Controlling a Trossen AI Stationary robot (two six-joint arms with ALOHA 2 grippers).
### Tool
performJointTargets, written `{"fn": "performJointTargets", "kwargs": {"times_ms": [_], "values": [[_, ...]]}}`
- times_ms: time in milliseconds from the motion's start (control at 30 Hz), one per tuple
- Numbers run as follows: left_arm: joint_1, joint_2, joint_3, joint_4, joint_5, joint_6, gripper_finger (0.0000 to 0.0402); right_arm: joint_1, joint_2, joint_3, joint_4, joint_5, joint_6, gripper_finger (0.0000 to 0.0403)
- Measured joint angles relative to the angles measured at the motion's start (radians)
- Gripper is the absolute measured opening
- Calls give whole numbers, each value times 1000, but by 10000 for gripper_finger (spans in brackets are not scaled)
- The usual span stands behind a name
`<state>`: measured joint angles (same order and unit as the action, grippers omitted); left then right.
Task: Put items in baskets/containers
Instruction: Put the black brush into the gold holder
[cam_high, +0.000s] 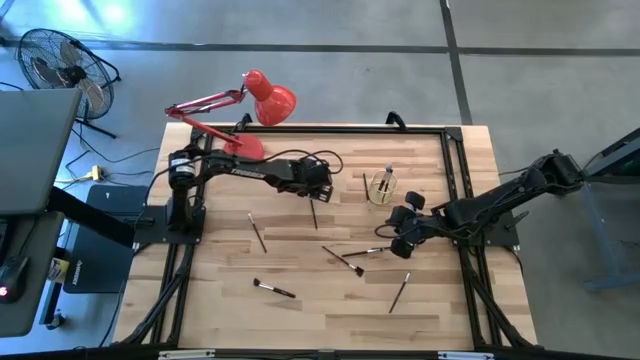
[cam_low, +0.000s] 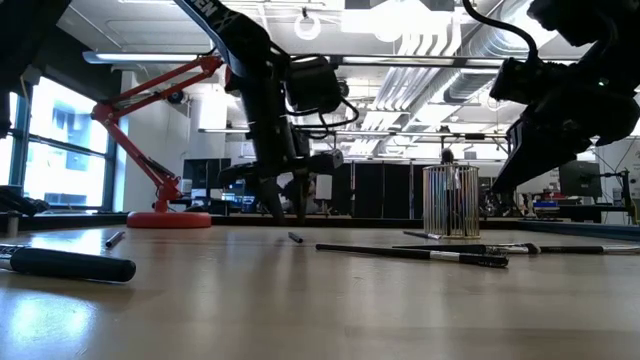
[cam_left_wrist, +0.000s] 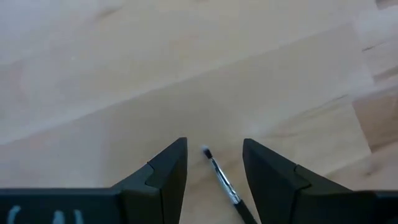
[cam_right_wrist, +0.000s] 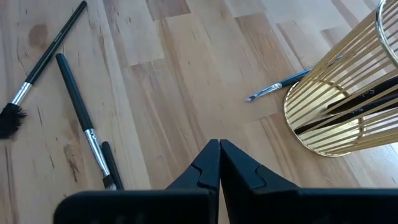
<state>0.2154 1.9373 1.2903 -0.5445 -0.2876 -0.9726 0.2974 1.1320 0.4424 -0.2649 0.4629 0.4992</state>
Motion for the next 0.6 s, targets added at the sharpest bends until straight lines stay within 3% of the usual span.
{"fn": "performJointTargets", "kwargs": {"times_ms": [200,400,600], "values": [[7,38,1,27,71,-2,154,0,0,0,0,1,-1,6],[7,80,3,42,78,-35,151,0,0,1,7,0,-2,2],[0,82,2,19,72,-40,88,0,0,1,9,2,-7,6]]}}
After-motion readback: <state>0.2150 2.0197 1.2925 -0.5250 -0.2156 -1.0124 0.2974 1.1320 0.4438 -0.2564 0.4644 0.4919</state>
